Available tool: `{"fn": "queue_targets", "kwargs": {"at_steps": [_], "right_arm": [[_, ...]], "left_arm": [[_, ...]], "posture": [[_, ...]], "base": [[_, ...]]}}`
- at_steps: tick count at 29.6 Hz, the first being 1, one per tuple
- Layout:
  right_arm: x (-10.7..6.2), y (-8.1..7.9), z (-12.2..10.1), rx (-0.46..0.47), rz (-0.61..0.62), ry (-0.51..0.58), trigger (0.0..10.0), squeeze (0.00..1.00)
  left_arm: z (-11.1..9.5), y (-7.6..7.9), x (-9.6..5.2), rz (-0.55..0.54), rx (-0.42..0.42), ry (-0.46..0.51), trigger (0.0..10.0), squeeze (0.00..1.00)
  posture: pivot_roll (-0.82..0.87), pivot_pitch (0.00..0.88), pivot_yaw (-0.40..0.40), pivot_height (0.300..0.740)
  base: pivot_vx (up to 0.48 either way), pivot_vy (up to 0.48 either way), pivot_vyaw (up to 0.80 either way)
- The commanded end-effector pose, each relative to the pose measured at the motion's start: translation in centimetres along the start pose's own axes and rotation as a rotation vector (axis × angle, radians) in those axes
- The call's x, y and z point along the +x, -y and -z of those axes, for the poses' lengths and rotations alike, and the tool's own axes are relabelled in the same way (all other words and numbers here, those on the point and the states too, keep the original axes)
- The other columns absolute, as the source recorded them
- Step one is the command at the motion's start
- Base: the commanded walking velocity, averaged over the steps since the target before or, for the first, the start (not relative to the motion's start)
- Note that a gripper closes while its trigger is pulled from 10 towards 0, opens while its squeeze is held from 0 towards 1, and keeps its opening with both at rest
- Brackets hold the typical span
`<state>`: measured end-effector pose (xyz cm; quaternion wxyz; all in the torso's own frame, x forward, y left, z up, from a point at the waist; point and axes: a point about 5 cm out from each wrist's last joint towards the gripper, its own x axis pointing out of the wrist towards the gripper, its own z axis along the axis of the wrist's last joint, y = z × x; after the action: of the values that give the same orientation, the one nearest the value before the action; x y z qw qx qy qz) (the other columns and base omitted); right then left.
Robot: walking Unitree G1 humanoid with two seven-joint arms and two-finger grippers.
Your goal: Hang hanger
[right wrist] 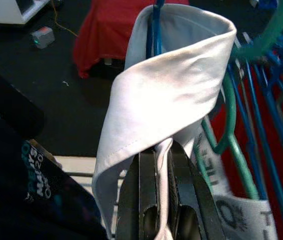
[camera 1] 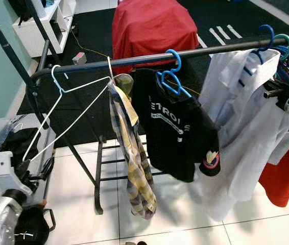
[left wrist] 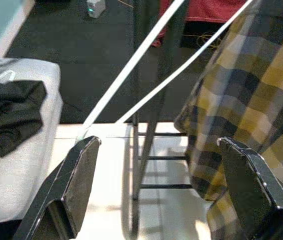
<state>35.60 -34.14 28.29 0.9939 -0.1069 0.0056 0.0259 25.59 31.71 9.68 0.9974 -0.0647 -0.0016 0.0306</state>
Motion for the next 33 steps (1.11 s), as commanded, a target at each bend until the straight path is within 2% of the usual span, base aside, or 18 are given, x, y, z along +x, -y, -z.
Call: {"fn": "queue_targets", "kwargs": {"at_steps": [1,9,10,11,12,13,14,17,18,20,26,27,28,30,32,33], "right_arm": [[0.3,-0.1,-0.5,-0.010,0.004,0.022,10.0,0.00],[0.7,-0.4,0.4,0.003,0.007,-0.015,10.0,0.00],[1.3,-1.3,0.7,0.008,-0.039,-0.025,10.0,0.00],[1.3,-1.3,0.7,0.008,-0.039,-0.025,10.0,0.00],[1.9,-2.6,0.9,0.002,-0.113,-0.030,10.0,0.00],[1.9,-2.6,0.9,0.002,-0.113,-0.030,10.0,0.00],[2.3,-3.6,0.9,0.002,-0.168,-0.030,10.0,0.31],[2.3,-3.6,0.9,0.002,-0.168,-0.030,10.0,0.31],[2.5,-4.3,1.0,0.011,-0.215,-0.032,10.0,1.00],[2.6,-4.8,1.6,0.031,-0.238,-0.033,10.0,1.00],[2.1,-4.5,2.7,0.068,-0.235,-0.026,10.0,1.00],[1.4,-4.3,4.0,0.092,-0.234,-0.016,10.0,1.00],[1.4,-4.3,4.0,0.092,-0.234,-0.016,10.0,1.00],[-0.6,-4.7,5.9,0.198,-0.227,0.064,10.0,1.00],[-0.6,-4.7,5.9,0.198,-0.227,0.064,10.0,1.00],[-2.3,-5.7,7.5,0.255,-0.203,0.099,10.0,1.00]], "left_arm": [[0.0,-0.8,-0.5,-0.015,0.008,-0.021,10.0,0.00],[-0.7,-1.2,-0.6,-0.017,0.021,-0.012,10.0,0.00],[-0.9,-1.1,-0.4,-0.020,0.023,-0.009,10.0,0.00],[-0.9,-1.1,-0.4,-0.020,0.023,-0.009,10.0,0.00],[-1.0,-1.1,-0.2,-0.024,0.020,-0.007,10.0,0.00],[-1.0,-1.1,-0.2,-0.024,0.020,-0.007,10.0,0.00],[-0.9,-1.0,0.0,-0.028,0.016,-0.006,10.0,0.00],[-0.9,-1.0,0.0,-0.028,0.016,-0.006,10.0,0.00],[-0.7,-1.0,0.0,-0.034,0.009,-0.006,10.0,0.00],[-0.2,-0.7,0.0,-0.045,-0.014,-0.005,10.0,0.00],[0.7,-0.3,-0.2,-0.054,-0.037,-0.015,10.0,0.00],[1.4,0.4,-0.1,-0.054,-0.055,-0.030,10.0,0.00],[1.4,0.4,-0.1,-0.054,-0.055,-0.030,10.0,0.00],[2.7,1.7,0.3,-0.035,-0.087,-0.076,10.0,0.00],[2.7,1.7,0.3,-0.035,-0.087,-0.076,10.0,0.00],[3.5,2.7,0.7,-0.012,-0.112,-0.110,10.0,0.00]], "posture": [[0.08,0.214,0.150,0.740],[0.09,0.212,0.159,0.740],[0.09,0.217,0.150,0.740],[0.09,0.217,0.150,0.740],[0.08,0.217,0.140,0.740],[0.08,0.217,0.140,0.740],[0.08,0.216,0.134,0.740],[0.08,0.216,0.134,0.740],[0.07,0.211,0.121,0.740],[0.05,0.199,0.100,0.740],[0.03,0.197,0.088,0.740],[0.00,0.185,0.071,0.740],[0.00,0.185,0.071,0.740],[-0.03,0.177,0.065,0.740],[-0.03,0.177,0.065,0.740],[-0.06,0.167,0.054,0.740]], "base": [[0.000,0.000,0.00],[0.000,0.000,0.00],[0.000,0.000,0.00],[0.000,0.000,0.00],[0.000,0.000,0.00],[0.000,0.000,0.00],[0.000,0.000,0.00],[0.000,0.000,0.00],[0.000,0.000,0.00],[0.000,0.000,0.00],[0.000,0.000,0.00],[0.000,0.000,0.00],[0.000,0.000,0.00],[0.000,0.000,0.00],[0.000,0.000,0.00],[0.000,0.000,0.00]]}}
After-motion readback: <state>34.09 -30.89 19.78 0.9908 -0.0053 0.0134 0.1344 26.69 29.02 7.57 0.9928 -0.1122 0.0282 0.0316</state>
